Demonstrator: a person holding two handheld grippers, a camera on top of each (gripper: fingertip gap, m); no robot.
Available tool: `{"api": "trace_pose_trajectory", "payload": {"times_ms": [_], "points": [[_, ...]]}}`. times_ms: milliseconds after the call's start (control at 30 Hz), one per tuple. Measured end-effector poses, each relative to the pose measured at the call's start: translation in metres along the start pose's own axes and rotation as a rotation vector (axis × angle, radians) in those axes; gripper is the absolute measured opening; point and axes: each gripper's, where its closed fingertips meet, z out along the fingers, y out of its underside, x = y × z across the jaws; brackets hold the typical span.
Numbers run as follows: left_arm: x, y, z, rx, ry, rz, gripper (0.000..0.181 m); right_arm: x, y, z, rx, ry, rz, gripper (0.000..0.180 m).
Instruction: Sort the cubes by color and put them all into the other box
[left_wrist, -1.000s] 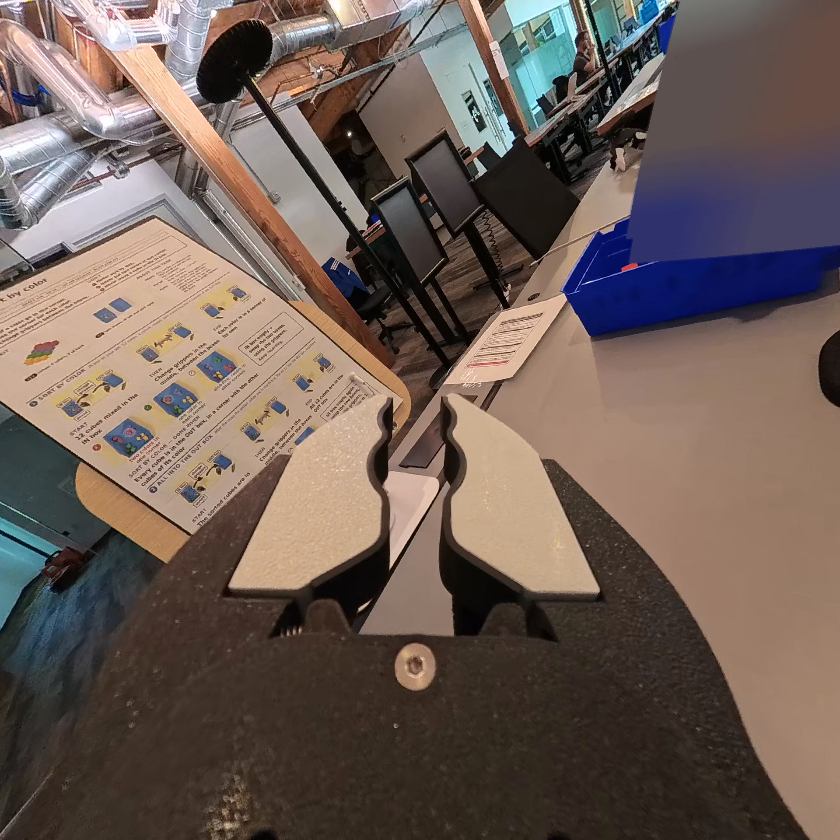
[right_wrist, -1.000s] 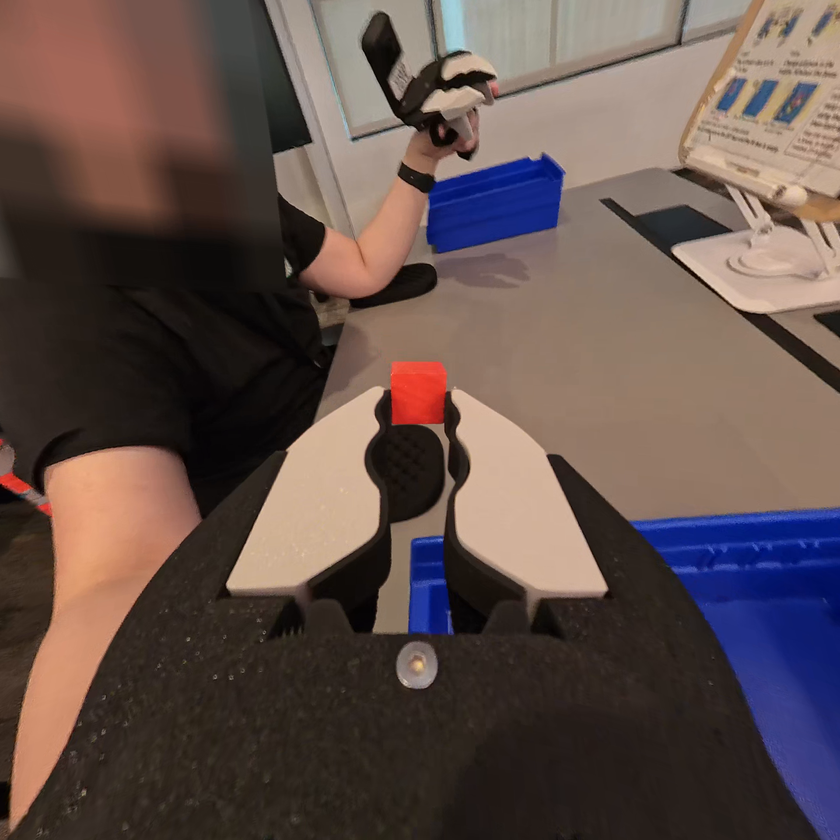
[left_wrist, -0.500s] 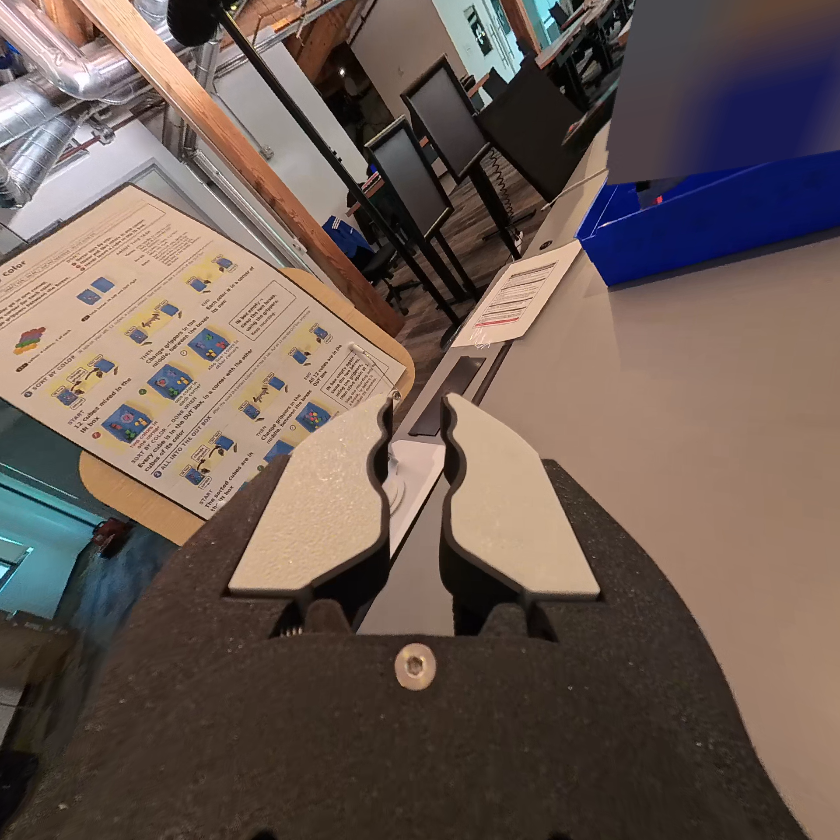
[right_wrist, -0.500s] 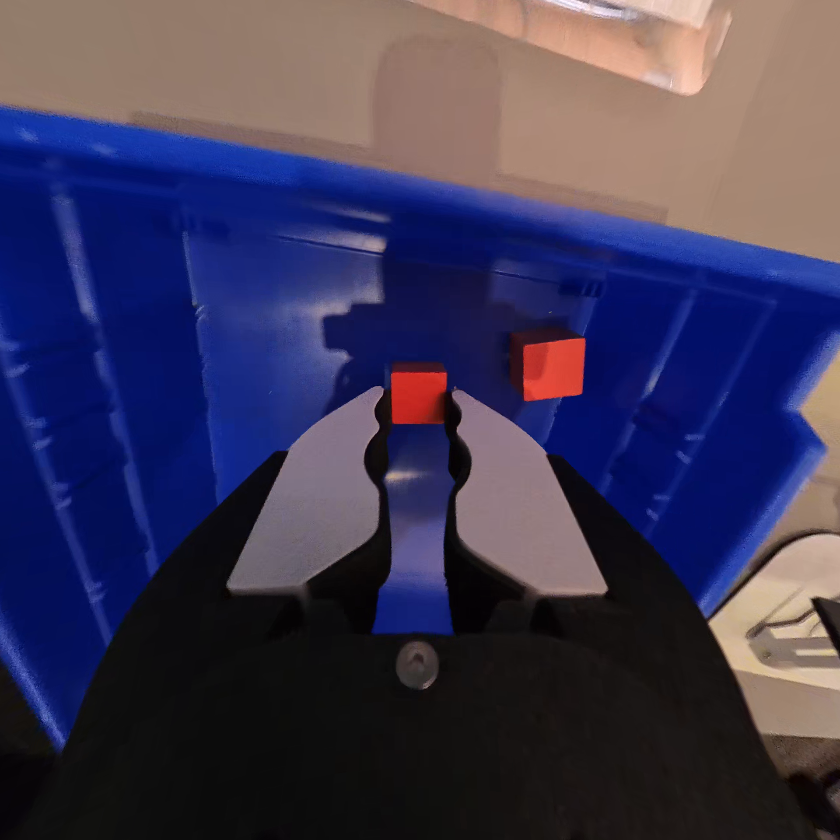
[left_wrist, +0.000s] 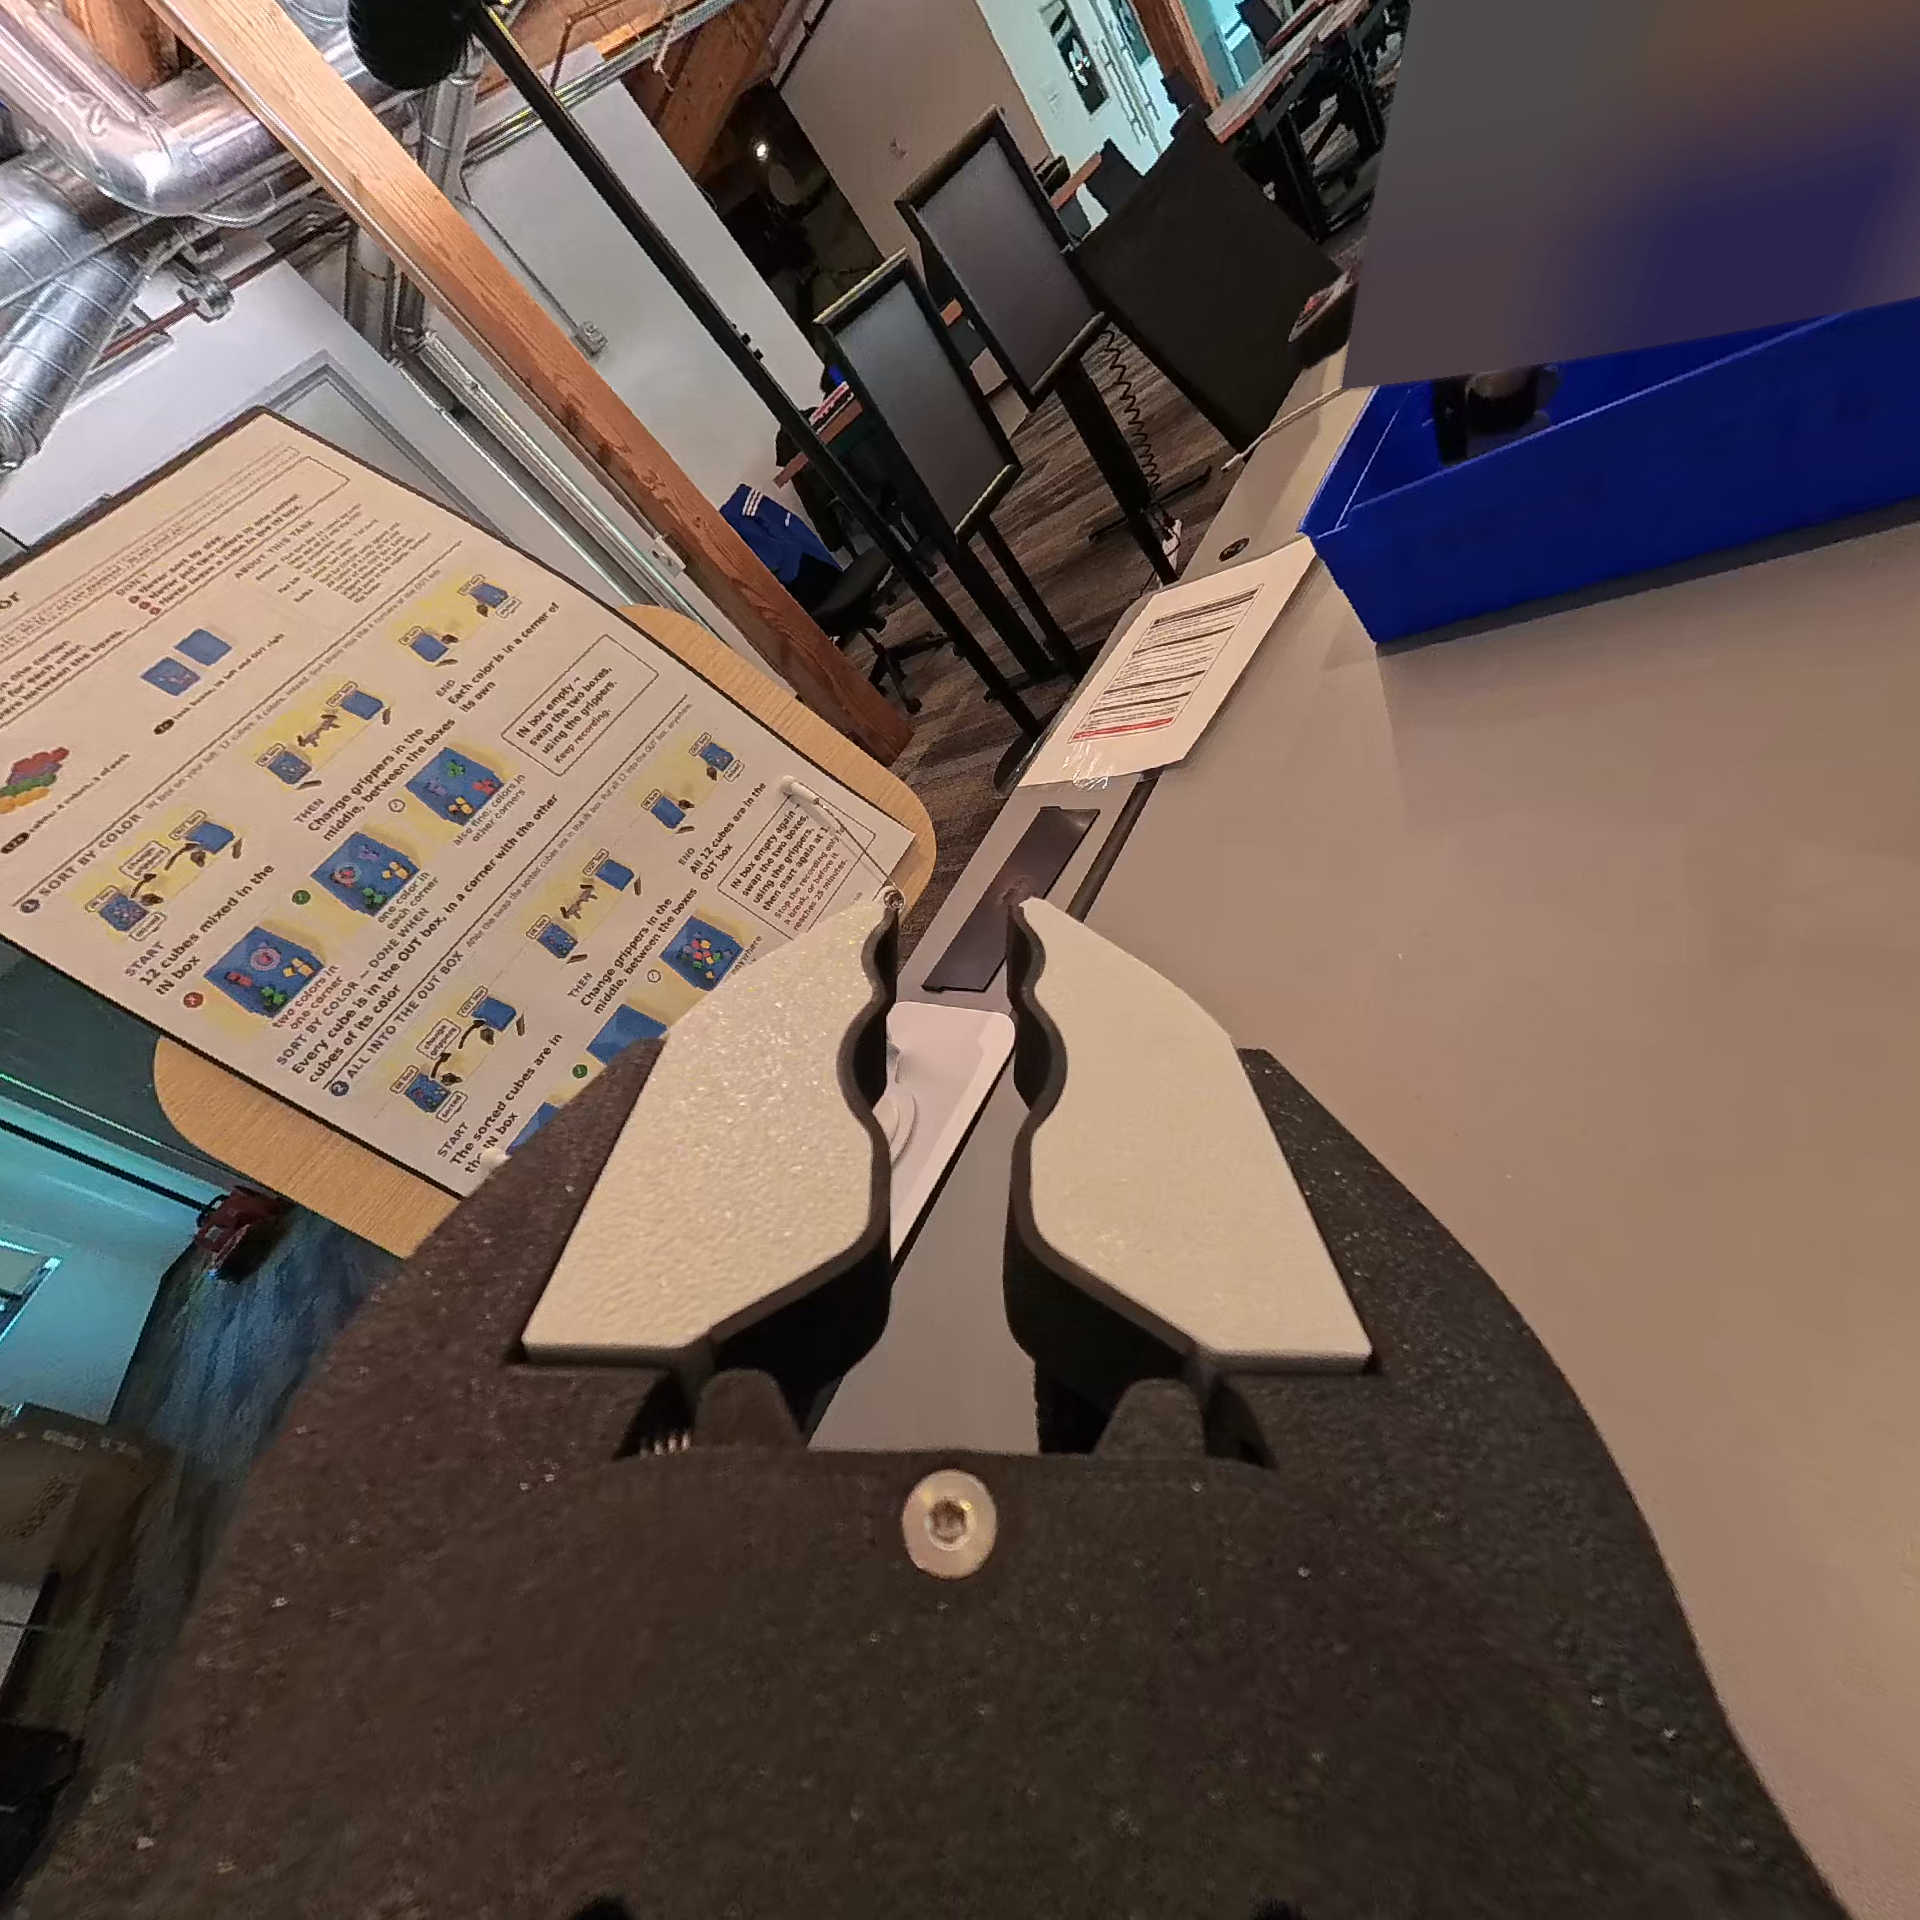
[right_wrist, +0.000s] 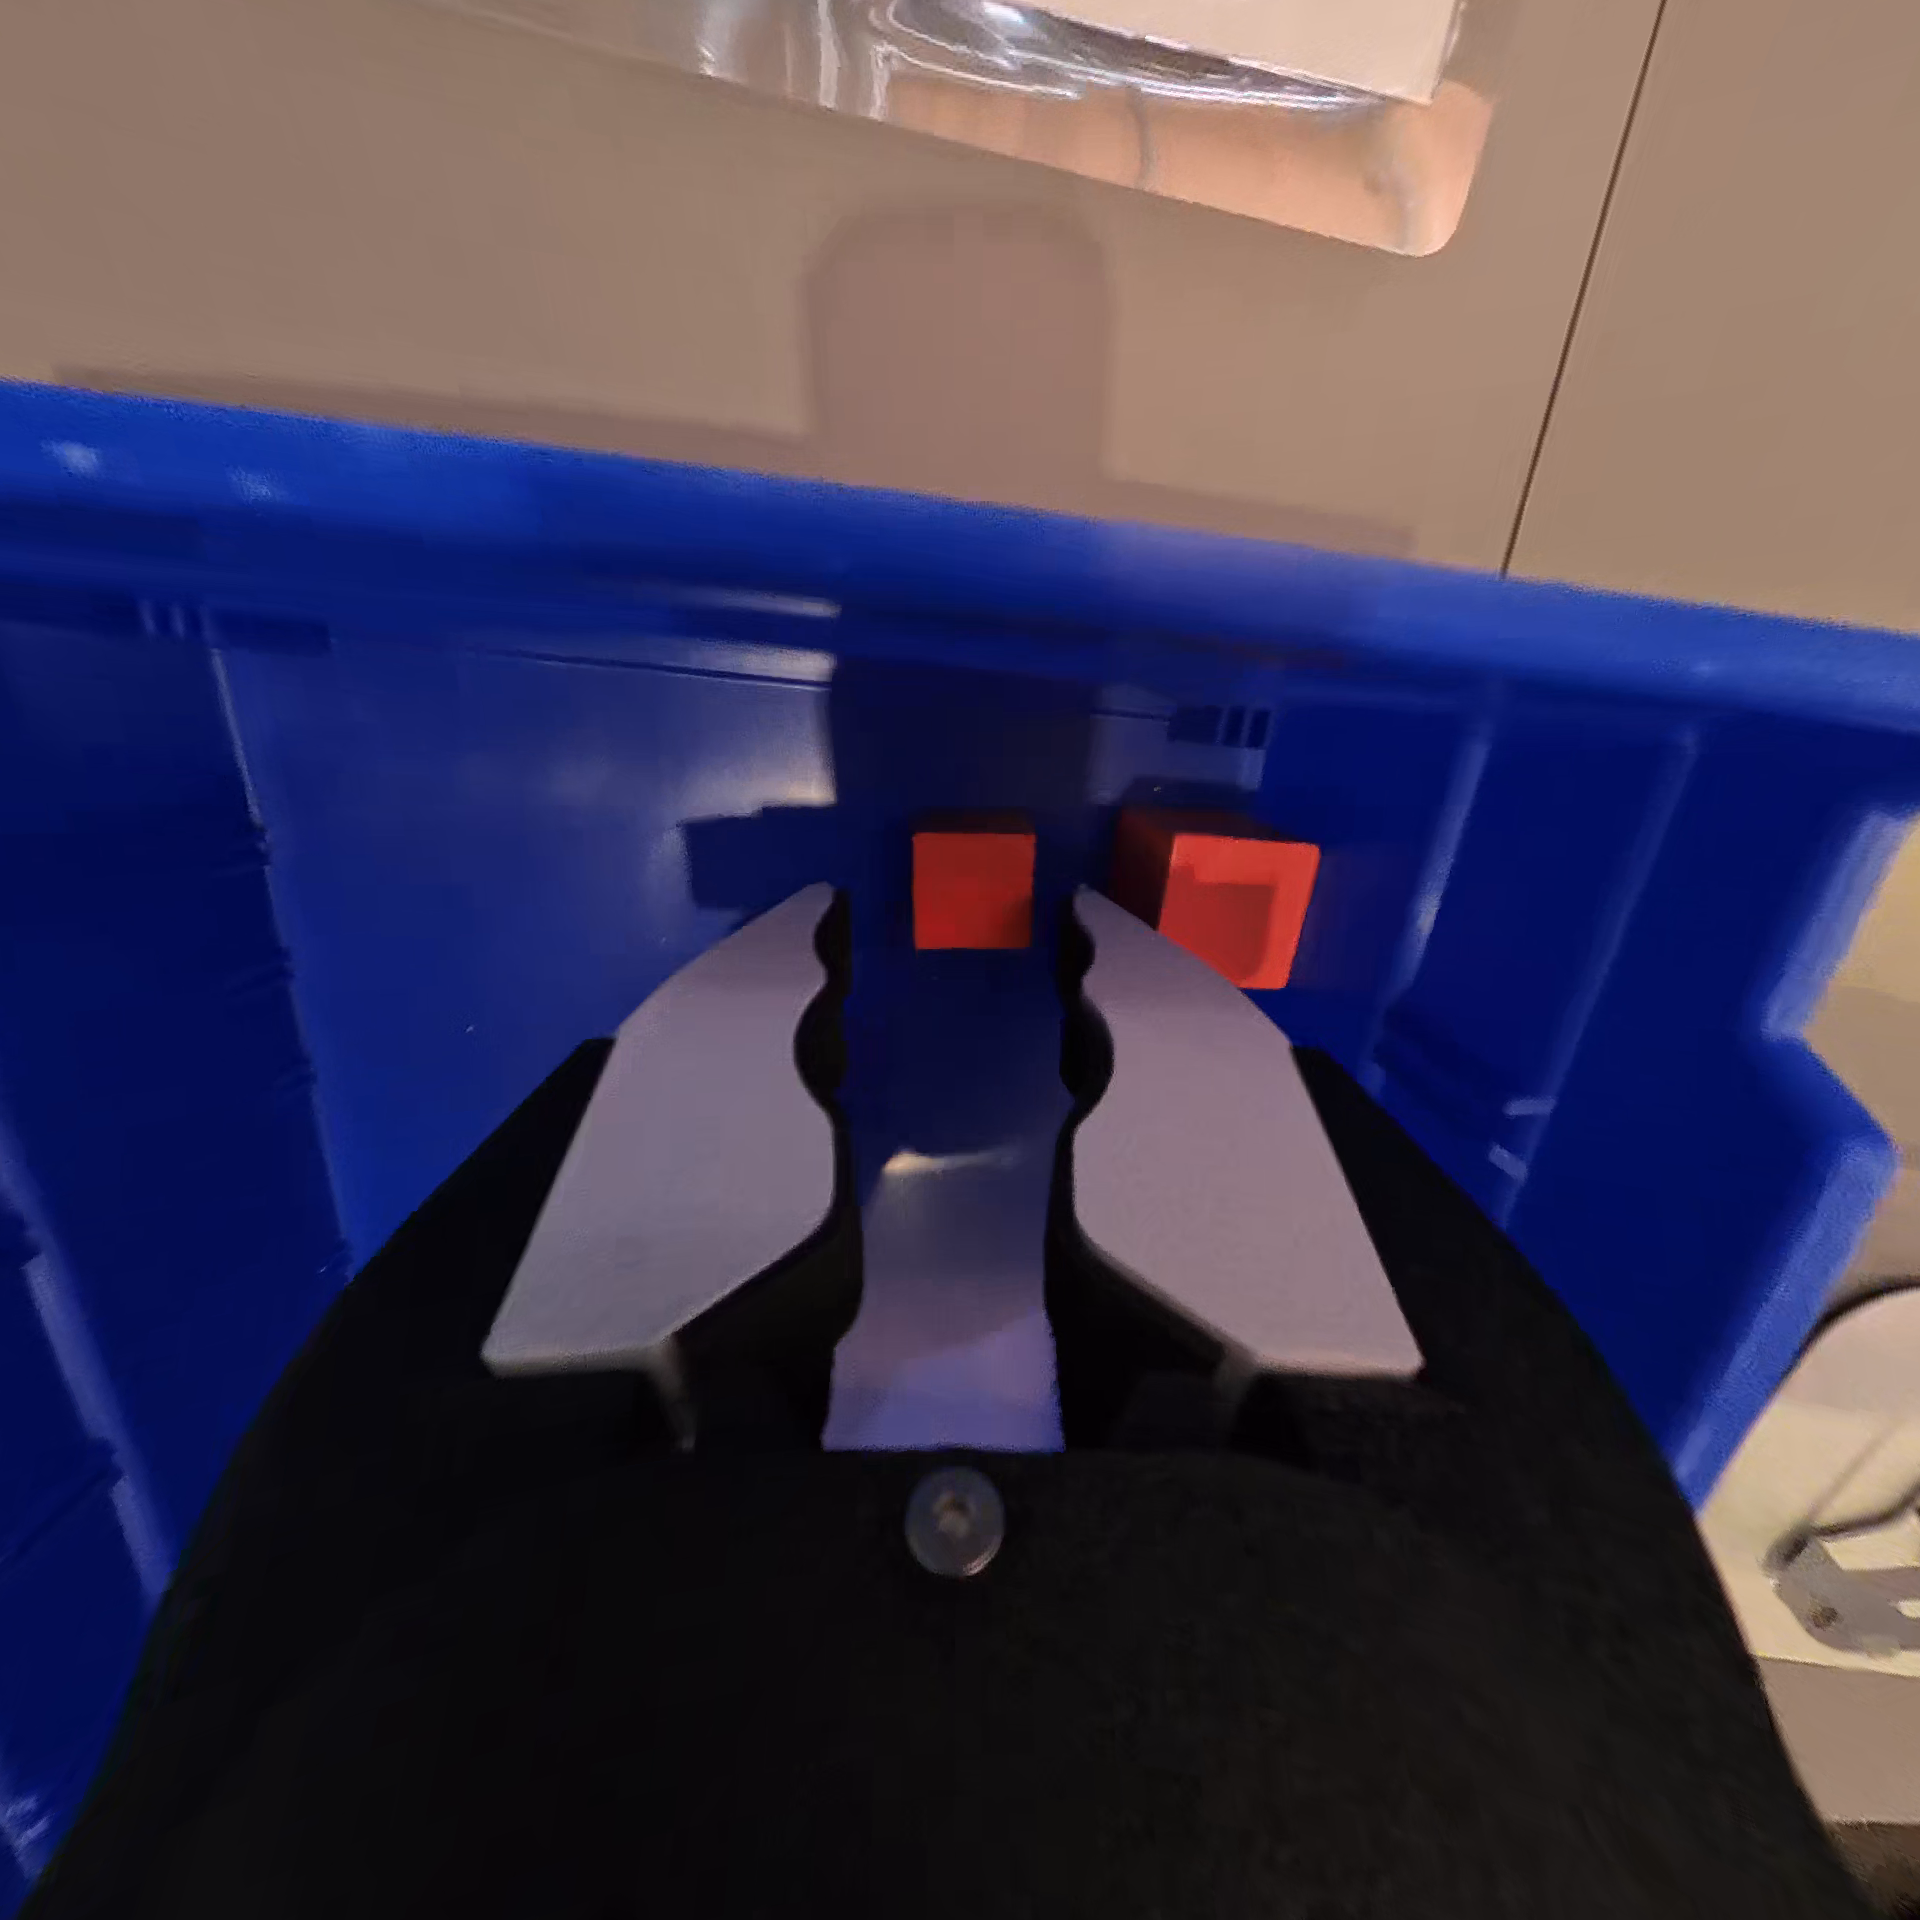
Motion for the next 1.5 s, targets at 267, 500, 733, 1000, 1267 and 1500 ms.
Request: {"api": "trace_pose_trajectory", "payload": {"times_ms": [267, 500, 733, 1000, 1267, 1500], "points": [[-0.011, -0.007, -0.012, 0.031, -0.043, -0.012, 0.019, -0.050, 0.011, -0.190, 0.544, -0.158, 0.038, 0.034], [-0.024, -0.008, -0.024, 0.045, -0.086, -0.038, 0.019, -0.100, 0.177, -0.263, 0.593, 0.044, 0.065, 0.029], [-0.036, -0.016, -0.029, 0.164, -0.116, -0.154, 0.018, -0.108, 0.270, -0.207, 0.523, -0.007, 0.232, 0.030], [-0.034, -0.022, -0.024, 0.152, -0.131, -0.209, 0.018, -0.117, 0.282, -0.190, 0.516, -0.147, 0.263, 0.031], [-0.066, -0.037, -0.071, 0.134, -0.356, -0.220, 0.018, -0.201, 0.172, -0.260, 0.625, -0.223, -0.197, 0.033], [-0.126, 0.033, -0.187, -0.273, -0.609, -0.234, 0.020, -0.287, 0.090, -0.272, 0.584, -0.282, -0.506, 0.037]]}}
